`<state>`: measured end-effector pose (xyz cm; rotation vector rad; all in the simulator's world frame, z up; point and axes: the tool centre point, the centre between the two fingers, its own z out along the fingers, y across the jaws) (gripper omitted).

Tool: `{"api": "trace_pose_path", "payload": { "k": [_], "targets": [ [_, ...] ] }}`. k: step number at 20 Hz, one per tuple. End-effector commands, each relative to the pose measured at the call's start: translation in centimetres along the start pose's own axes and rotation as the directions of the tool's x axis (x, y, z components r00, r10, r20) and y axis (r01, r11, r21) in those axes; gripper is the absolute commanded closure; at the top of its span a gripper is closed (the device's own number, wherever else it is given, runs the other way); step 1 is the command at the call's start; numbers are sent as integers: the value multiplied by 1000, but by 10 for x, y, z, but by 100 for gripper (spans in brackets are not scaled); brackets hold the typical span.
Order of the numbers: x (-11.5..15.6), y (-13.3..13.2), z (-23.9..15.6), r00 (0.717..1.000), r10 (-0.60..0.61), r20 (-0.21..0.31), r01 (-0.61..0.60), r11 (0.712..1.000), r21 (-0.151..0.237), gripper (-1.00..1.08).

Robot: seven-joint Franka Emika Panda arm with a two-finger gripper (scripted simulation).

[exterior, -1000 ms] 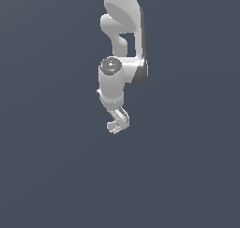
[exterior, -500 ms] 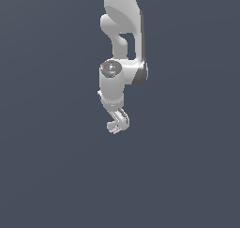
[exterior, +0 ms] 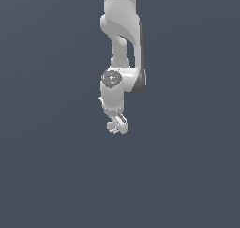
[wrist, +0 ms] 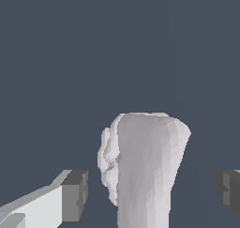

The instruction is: Pick up the object and move it to a goal position.

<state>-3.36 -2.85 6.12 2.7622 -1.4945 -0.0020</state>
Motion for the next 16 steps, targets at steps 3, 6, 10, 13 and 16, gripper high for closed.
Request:
{"api": "trace_pose_path", "payload": {
  "k": [3,6,10,13,16],
  "targets": [
    [0,-1,2,1000,0,-1,0,1000,1,108],
    [0,-1,2,1000,0,-1,0,1000,1,108],
    [0,-1,2,1000,0,-1,0,1000,1,108],
    [0,-1,2,1000,0,-1,0,1000,1,108],
    [2,-1,-2,1000,0,-1,0,1000,1,108]
  ]
}}
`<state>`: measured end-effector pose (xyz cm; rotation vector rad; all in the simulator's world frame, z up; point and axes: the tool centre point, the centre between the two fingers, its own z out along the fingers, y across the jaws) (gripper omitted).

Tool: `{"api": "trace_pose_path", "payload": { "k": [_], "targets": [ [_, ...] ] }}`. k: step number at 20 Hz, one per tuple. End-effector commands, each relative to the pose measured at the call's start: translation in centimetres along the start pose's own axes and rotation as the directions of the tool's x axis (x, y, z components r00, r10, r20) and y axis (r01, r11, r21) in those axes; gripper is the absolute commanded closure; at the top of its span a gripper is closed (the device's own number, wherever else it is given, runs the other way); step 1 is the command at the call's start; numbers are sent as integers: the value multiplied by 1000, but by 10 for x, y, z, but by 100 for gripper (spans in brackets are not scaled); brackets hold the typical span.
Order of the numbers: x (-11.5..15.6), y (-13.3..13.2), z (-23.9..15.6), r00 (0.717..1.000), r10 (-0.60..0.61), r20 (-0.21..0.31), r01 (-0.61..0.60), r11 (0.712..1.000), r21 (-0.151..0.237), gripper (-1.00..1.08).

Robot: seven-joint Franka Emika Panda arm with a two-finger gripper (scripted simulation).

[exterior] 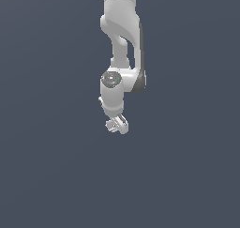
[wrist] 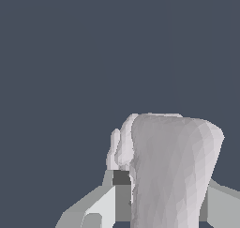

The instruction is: Pick up the object and move it to a goal position.

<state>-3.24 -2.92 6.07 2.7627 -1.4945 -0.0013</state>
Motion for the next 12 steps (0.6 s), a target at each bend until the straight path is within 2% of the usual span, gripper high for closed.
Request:
{"api": "trace_pose_path", "payload": {
  "k": [1,12],
  "targets": [
    [2,0,-5,1000,0,-1,0,1000,1,108],
    [33,-3,-66,1000,1,-1,-1,1000,0,108]
  ]
}}
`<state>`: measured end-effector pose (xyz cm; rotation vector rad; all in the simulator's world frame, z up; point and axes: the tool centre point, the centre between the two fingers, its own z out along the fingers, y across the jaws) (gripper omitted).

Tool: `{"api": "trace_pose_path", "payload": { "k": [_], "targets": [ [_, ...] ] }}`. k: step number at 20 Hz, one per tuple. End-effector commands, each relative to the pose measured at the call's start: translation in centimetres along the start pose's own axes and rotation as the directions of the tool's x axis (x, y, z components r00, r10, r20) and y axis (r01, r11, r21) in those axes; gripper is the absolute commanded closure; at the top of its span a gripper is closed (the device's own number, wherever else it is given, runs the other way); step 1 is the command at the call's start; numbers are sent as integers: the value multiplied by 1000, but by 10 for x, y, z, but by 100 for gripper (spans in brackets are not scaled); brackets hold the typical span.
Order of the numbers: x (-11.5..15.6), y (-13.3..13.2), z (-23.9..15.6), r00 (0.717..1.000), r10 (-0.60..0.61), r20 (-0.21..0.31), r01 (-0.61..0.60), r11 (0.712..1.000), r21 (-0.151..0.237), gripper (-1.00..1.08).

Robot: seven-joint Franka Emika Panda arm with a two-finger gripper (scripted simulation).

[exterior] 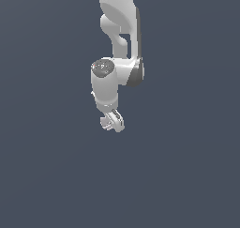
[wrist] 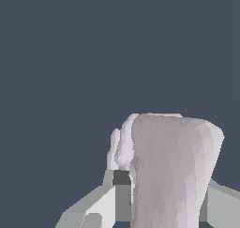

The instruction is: Pick up the object and move it to a goal position.

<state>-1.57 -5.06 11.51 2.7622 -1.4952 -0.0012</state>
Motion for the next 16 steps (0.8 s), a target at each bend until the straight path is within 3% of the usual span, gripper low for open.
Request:
{"api": "trace_pose_path", "payload": {
  "k": [1,16],
  "targets": [
    [10,-1,-20,1000,0,0,0,1000,0,108],
    [80,-9,-159,1000,1,-1,-1,1000,0,108]
  ]
}}
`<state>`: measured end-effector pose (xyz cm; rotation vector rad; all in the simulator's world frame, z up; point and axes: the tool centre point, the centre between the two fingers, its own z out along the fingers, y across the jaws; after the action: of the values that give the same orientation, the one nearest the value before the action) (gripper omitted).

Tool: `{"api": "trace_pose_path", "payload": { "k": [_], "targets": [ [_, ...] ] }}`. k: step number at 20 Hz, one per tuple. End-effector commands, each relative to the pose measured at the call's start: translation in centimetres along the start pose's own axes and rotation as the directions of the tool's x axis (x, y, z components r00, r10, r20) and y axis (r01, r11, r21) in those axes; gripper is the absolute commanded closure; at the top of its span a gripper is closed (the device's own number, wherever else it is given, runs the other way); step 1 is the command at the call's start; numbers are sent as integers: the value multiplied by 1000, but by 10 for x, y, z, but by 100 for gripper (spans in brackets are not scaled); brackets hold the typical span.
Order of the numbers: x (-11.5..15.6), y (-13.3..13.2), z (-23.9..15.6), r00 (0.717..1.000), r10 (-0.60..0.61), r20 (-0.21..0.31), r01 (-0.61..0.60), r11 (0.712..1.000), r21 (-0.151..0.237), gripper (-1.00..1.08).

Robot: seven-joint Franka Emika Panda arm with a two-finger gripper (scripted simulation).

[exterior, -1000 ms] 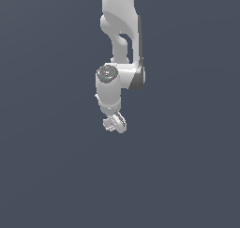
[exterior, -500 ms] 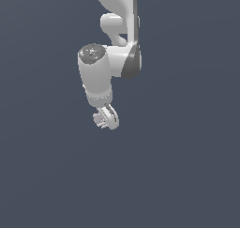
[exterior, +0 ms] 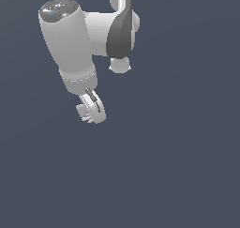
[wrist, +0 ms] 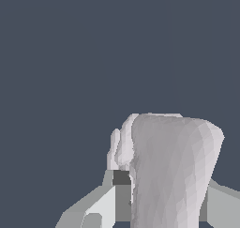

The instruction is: Pick up the object and move it to a goal position.

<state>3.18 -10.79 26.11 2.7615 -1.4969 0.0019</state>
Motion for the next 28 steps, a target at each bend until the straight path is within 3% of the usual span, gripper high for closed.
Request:
{"api": "trace_pose_path", "payload": {
  "k": [1,15,28],
  "targets": [
    [10,-2,-21,1000,-1,0,1,1000,-1,108],
    [54,-10,-103,1000,-2,1,2,1000,-1,108],
    [71,-14,-132,1000,-2,1,2,1000,0,108]
  ]
}}
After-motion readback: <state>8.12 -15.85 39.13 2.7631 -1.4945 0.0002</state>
